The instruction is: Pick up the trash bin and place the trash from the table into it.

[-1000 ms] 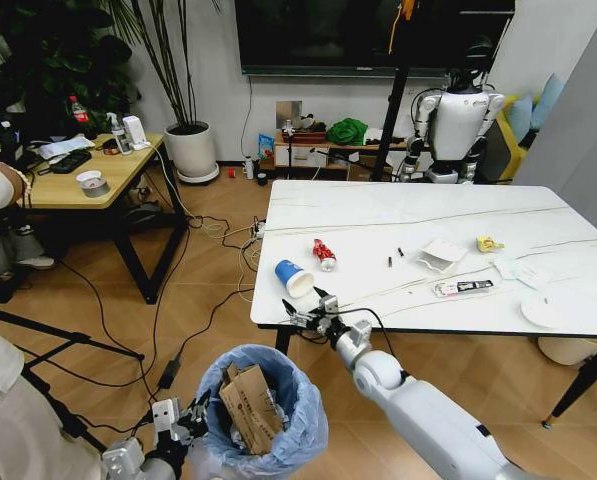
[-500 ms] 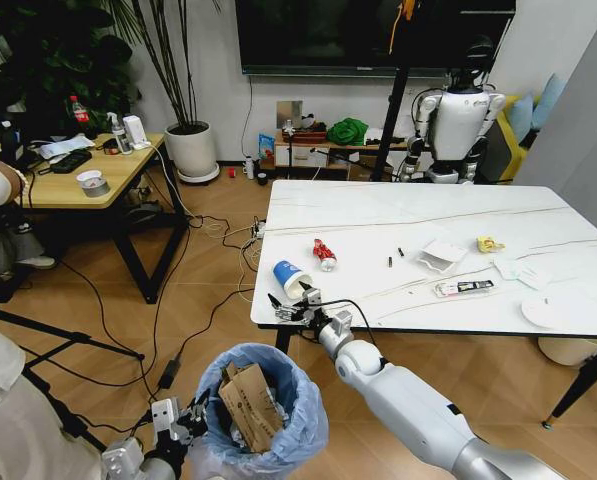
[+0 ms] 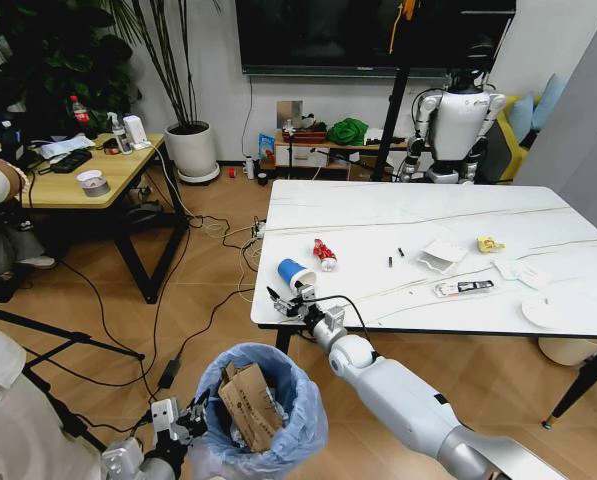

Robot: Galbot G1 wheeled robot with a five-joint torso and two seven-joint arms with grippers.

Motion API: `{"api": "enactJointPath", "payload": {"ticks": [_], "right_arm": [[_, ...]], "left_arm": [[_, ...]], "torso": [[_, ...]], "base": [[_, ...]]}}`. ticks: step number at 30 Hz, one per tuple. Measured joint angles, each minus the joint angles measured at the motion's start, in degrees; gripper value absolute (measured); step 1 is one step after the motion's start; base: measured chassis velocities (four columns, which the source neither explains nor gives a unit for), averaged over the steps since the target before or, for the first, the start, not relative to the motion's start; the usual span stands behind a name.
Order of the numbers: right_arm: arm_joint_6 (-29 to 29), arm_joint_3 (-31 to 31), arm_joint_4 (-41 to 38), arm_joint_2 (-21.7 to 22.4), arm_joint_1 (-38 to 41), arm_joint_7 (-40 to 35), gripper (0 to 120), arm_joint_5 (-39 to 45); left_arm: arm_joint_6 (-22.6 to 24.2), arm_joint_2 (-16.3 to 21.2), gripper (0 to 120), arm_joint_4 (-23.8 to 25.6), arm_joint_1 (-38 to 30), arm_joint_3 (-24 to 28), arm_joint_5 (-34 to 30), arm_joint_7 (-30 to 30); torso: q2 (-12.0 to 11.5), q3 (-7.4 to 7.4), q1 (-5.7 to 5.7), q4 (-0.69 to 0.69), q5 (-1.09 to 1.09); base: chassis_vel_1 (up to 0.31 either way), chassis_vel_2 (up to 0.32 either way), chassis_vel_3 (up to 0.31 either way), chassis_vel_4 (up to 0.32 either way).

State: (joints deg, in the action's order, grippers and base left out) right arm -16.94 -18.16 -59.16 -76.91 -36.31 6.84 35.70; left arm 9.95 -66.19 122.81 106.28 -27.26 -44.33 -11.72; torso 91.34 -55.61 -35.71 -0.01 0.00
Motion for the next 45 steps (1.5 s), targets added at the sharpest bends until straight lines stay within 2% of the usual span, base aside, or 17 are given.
{"api": "enactJointPath", "payload": {"ticks": [6,9,13,17,21,25,26,27,30,34,35,39,45], "right_arm": [[0.0,0.1,-0.5,0.5,0.2,-0.1,26,0.0],[0.1,0.0,-0.6,0.6,0.2,-0.2,19,0.1],[0.1,-0.1,-1.3,1.0,0.3,-0.2,1,0.5],[0.2,0.0,-3.7,2.1,0.3,-0.2,0,1.3],[1.0,1.0,-10.7,5.5,0.0,-0.2,0,4.0],[1.6,2.1,-22.3,15.4,-1.5,-0.2,0,6.3],[1.7,2.4,-26.4,19.4,-2.7,0.2,0,6.9],[1.7,2.4,-26.4,19.4,-2.7,0.2,0,6.9],[1.6,4.1,-33.8,24.9,-6.4,2.3,0,7.3],[1.2,8.3,-43.6,33.0,-15.6,5.7,0,5.5],[1.2,8.3,-43.6,33.0,-15.6,5.7,0,5.5],[-0.4,9.4,-47.4,37.4,-21.1,6.9,0,1.5],[-1.5,5.5,-47.6,36.6,-21.1,9.3,0,-2.6]], "left_arm": [[0.0,-0.2,0,-0.2,-0.1,0.2,0.0,0.1],[0.0,-0.2,0,-0.2,-0.2,0.3,0.0,0.1],[0.0,-0.1,0,-0.2,-0.3,0.3,-0.1,0.1],[0.0,-0.1,0,-0.1,-0.8,0.3,-0.2,0.0],[0.0,0.0,0,0.0,-1.7,0.8,-0.4,-0.2],[0.1,0.1,0,0.7,-3.1,1.5,-0.8,-0.6],[0.1,0.2,0,0.7,-4.0,2.0,-1.0,-0.8],[0.1,0.2,0,0.7,-4.0,2.0,-1.0,-0.8],[0.3,0.5,0,0.0,-5.4,2.7,-1.3,-1.2],[0.5,1.3,0,-1.7,-7.0,3.5,-2.0,-1.6],[0.5,1.3,0,-1.7,-7.0,3.5,-2.0,-1.6],[0.6,1.3,0,-2.9,-7.6,3.8,-2.2,-1.2],[0.5,0.4,0,-3.0,-7.4,3.7,-2.0,-0.7]], "torso": [[0.0,0.00,0.00,0.00,0.00],[0.0,0.00,0.00,0.00,0.00],[0.0,0.00,0.00,0.00,0.00],[0.0,0.00,0.00,0.01,0.02],[0.0,0.00,0.00,0.02,0.01],[0.0,0.01,0.00,0.01,0.01],[0.0,0.01,0.00,-0.04,-0.01],[0.0,0.01,0.00,-0.04,-0.01],[0.0,0.01,0.00,-0.02,0.03],[0.0,0.01,0.00,-0.02,0.04],[0.0,0.01,0.00,-0.02,0.04],[0.0,0.01,0.01,-0.03,0.02],[0.0,0.01,0.00,0.01,0.02]], "base": [[0.000,0.000,0.000,0.000],[0.000,0.000,0.000,0.000],[0.000,0.000,0.000,0.000],[0.000,0.000,0.000,0.000],[0.000,0.000,0.000,0.000],[0.000,0.000,0.000,0.000],[0.000,0.000,0.000,0.000],[0.000,0.000,0.000,0.000],[0.000,0.000,0.000,0.000],[0.000,0.000,0.000,0.000],[0.000,0.000,0.000,0.000],[0.000,0.000,0.000,0.000],[0.000,0.000,0.000,0.000]]}}
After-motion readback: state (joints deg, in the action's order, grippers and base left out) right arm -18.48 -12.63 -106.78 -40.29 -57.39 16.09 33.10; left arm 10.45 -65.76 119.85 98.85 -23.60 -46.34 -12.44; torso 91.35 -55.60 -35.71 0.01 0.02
